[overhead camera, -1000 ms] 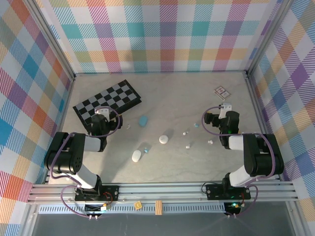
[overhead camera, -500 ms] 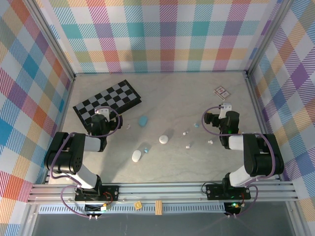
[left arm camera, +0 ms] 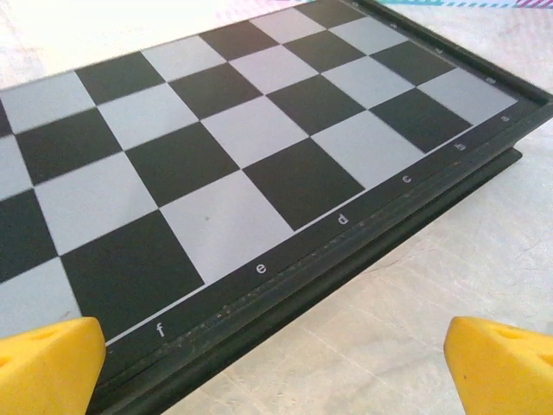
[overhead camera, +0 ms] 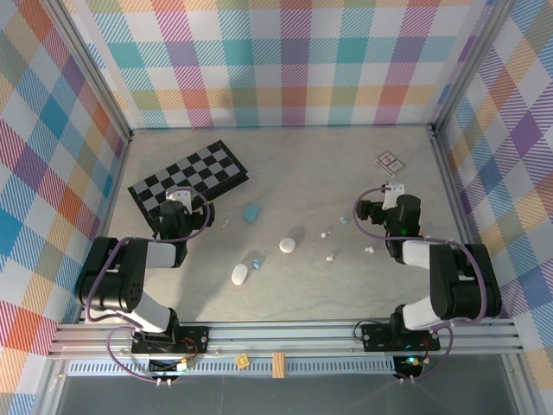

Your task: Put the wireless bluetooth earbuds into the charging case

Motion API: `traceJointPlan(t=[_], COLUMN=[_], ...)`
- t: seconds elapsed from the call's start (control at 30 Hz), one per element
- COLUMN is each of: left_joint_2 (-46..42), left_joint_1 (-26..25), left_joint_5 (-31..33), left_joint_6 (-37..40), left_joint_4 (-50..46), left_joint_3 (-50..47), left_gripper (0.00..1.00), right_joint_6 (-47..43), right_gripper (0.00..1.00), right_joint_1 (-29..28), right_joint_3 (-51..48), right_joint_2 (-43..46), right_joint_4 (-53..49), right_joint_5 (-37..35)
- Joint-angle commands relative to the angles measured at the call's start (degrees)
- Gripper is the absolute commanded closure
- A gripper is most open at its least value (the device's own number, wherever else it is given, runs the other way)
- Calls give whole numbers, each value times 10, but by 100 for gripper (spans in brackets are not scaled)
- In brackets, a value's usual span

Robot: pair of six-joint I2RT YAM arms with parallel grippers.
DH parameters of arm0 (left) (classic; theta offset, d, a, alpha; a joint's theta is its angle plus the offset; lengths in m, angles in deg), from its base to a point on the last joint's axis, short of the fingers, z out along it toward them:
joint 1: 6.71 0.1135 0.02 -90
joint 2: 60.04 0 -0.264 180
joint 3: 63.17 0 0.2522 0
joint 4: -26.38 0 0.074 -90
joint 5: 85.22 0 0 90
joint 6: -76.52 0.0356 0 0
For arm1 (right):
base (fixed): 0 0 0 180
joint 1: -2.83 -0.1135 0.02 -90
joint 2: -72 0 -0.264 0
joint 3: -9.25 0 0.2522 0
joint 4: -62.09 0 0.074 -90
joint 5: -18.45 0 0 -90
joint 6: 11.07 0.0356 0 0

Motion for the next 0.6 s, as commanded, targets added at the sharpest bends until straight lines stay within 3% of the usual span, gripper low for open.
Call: traceJointPlan(t=[0.0,0.17,0.33,0.47,0.57], left_joint_2=[-77,-174,-240,-266,-283], left_joint_1=[-26,-67,-119,-193,-256], left_joint_5=[52,113,114,136,161], left_joint_6=[15,-13,-79,-120,-154], left_joint_4=[-64,-208,-378,-531,-646], left_joint_3=[20,53,106,155,180], left_gripper=[0,0,0,0,0], right_joint_6=[-35,-71,-107,-135,-124], right_gripper=[1,1,1,1,1], right_joint_1=[-28,-79,-143,-195,-207], right_joint_3=[20,40,79,110,110], right_joint_2=[60,132,162,154,149], right_joint_4=[-72,-152,-242,-299,-288], right_joint_5=[15,29,94,124,137])
